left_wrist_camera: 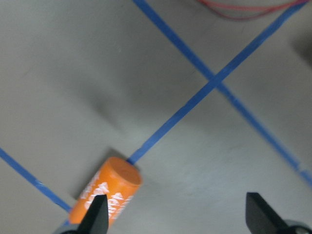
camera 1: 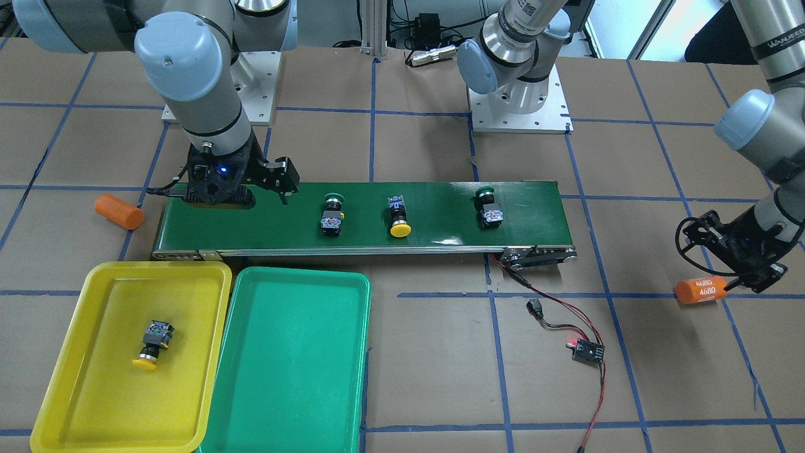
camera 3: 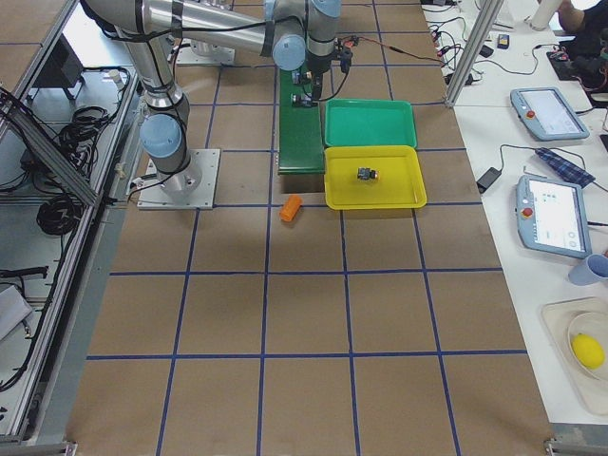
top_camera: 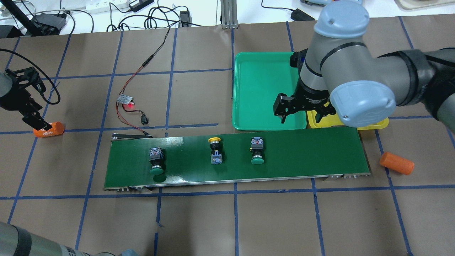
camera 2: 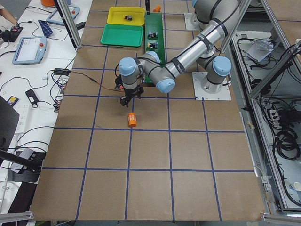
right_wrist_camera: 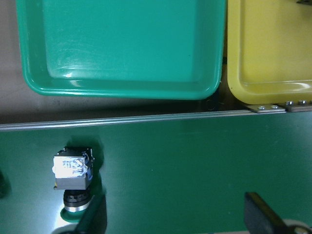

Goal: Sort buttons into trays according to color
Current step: 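Lower right gripper onto green-capped button while left gripper reaches orange cylinder, then grasp the green-ringed button with right gripper while left grasps orange cylinder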

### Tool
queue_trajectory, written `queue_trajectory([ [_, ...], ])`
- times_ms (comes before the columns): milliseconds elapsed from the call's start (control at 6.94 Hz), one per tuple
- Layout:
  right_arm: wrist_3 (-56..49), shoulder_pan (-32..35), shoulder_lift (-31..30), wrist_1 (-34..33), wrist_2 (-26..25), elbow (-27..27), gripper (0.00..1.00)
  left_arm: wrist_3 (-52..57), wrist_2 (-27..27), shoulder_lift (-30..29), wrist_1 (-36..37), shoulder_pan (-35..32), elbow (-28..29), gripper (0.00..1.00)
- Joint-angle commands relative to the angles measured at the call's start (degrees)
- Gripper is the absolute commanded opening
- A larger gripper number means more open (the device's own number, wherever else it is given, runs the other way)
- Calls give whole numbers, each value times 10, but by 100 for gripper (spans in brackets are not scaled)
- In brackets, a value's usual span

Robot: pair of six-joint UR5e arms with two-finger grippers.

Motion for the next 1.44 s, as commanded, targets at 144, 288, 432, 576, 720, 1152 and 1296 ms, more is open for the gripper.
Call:
queue_trajectory([
  [144,13,13,60,-34,39,6,100,148,2,-58,106,19,-13,100],
  [288,13,13,68,-39,49,6,100,154,-5,-72,106,33,-14,100],
  [432,12,13,72,-36,49,9,100,155,-4,-85,109,34,-13,100],
  [576,13,13,87,-38,49,12,100,148,-1,-93,110,31,-10,46],
  [720,12,14,95,-40,50,12,100,146,-2,-91,109,33,-5,1],
  [1152,15,14,103,-40,49,17,100,140,-3,-29,30,26,-15,0],
  [1296,23,14,103,-40,49,21,98,130,-3,18,-21,14,-19,0],
])
